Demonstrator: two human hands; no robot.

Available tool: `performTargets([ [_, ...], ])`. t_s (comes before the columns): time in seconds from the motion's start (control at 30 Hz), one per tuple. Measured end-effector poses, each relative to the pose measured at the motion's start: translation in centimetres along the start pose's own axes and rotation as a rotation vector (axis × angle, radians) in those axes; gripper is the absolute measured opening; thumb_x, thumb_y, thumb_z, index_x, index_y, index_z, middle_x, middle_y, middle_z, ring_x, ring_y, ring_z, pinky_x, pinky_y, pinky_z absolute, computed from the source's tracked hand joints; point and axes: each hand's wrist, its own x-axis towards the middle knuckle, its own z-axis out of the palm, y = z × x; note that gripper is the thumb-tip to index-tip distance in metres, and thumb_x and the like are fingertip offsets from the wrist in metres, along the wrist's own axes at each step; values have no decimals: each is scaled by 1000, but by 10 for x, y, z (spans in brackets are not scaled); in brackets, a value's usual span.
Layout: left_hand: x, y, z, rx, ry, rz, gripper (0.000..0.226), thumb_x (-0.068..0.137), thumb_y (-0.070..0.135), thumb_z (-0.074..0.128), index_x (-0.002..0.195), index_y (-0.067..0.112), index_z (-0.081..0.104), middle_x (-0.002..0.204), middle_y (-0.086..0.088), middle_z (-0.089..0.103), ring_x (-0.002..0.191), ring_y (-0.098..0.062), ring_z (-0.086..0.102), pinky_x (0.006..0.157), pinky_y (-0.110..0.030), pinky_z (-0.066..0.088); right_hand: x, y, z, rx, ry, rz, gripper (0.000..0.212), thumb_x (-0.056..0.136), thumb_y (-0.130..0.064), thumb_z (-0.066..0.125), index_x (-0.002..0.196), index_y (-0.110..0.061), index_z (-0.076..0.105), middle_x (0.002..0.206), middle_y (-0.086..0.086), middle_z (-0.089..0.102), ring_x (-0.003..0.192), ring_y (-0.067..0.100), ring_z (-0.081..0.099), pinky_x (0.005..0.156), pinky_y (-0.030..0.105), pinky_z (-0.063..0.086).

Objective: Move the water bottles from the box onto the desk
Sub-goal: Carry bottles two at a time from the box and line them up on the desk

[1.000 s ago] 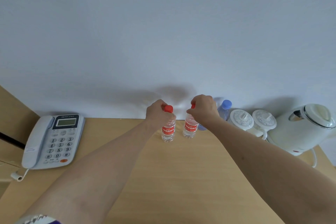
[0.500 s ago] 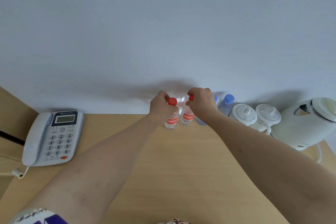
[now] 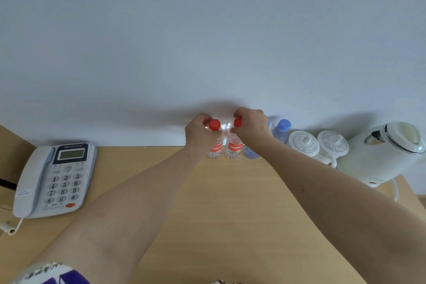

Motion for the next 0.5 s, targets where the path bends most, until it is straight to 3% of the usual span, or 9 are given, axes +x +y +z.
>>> performTargets([
  [0.07, 0, 0, 2, -14, -3, -3, 34, 74, 11, 86, 100, 21, 66, 95, 8, 65, 93, -14, 59, 68, -6, 37, 0, 1, 0, 6, 0, 3, 33, 87, -13, 77, 119, -11, 69, 106, 8, 73, 104, 29, 62, 84, 37, 49],
  [0.2, 2, 2, 2, -11, -43, -10, 39, 73, 16, 89, 103, 19, 64, 98, 7, 64, 95, -14, 59, 79, -19, 40, -1, 2, 1, -11, 0, 7, 33, 89, -14, 74, 122, -13, 69, 108, 8, 73, 106, 30, 63, 78, 31, 42],
  [0.3, 2, 0, -3, -10, -67, -11, 40, 74, 17, 89, 100, 22, 60, 99, 8, 63, 95, -15, 58, 79, -20, 40, -5, 0, 2, -21, 20, 13, 39, 89, -14, 72, 128, -16, 66, 115, 7, 72, 111, 29, 62, 77, 29, 39],
  [0.5, -5, -6, -12, 77, -61, -14, 49, 77, 32, 90, 115, 17, 64, 116, 1, 64, 107, -20, 59, 89, -30, 46, -26, -3, 5, -42, 131, 48, 35, 91, -7, 60, 125, -13, 67, 114, 12, 67, 108, 32, 58, 77, 34, 42],
])
